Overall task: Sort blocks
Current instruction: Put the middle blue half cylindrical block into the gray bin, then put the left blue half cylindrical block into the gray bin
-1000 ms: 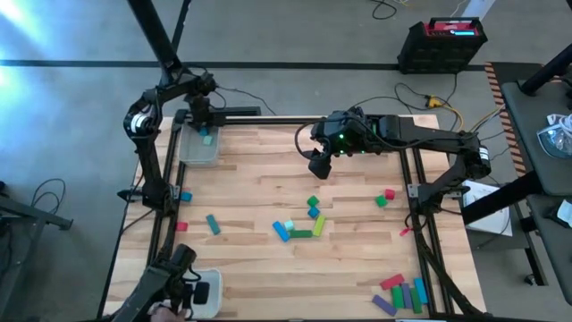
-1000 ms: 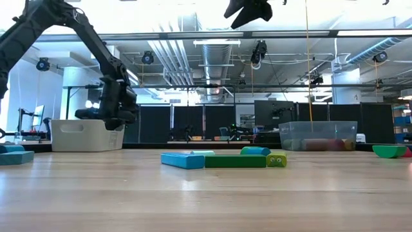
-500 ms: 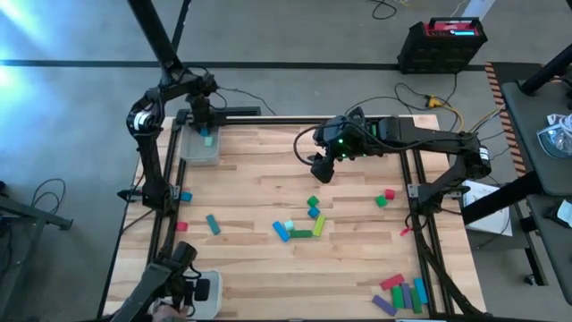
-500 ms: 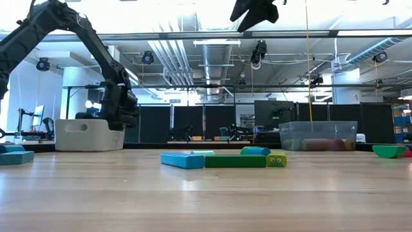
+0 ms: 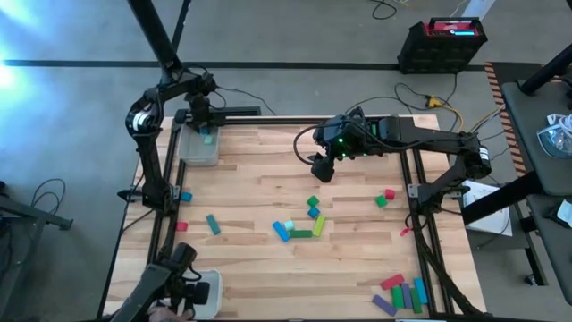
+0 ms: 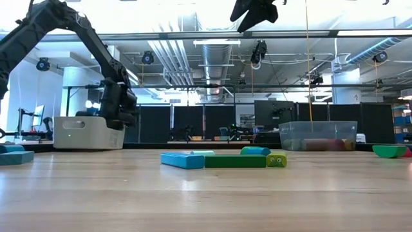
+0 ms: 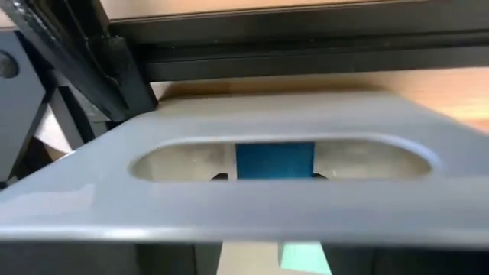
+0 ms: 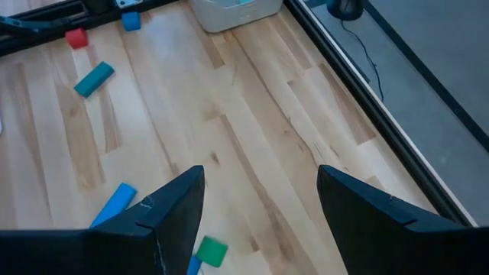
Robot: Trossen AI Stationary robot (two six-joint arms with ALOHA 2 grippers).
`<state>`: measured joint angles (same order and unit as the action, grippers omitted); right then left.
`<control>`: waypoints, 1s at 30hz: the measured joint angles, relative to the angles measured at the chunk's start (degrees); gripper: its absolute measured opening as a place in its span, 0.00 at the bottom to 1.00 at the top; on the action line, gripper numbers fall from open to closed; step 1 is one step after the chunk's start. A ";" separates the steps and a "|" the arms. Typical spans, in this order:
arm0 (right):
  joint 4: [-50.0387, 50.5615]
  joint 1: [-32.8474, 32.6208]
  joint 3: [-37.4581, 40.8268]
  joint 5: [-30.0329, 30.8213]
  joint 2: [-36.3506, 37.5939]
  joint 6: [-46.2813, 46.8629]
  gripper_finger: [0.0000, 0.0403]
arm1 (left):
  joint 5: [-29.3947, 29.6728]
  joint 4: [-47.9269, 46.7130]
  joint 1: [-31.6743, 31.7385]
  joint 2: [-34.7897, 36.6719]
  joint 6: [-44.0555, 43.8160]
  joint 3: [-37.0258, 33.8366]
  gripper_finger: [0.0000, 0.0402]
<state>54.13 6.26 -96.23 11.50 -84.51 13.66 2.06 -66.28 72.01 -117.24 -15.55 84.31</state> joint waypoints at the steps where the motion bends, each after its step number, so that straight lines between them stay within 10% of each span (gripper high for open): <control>1: 0.01 0.00 0.00 0.01 0.00 -0.15 0.61 | 0.00 -0.28 -0.02 0.17 0.23 0.00 0.43; 17: -0.82 0.05 0.00 0.18 0.00 -6.55 0.70 | -8.75 -5.92 -5.82 15.84 3.92 -1.06 0.59; 30: -2.62 0.48 0.00 0.27 0.00 -17.50 0.69 | -8.70 -13.64 -45.87 43.73 10.42 -15.14 0.58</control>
<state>51.50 6.74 -96.23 11.78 -84.51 -3.84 -6.63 -79.92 26.14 -73.51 -5.12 69.17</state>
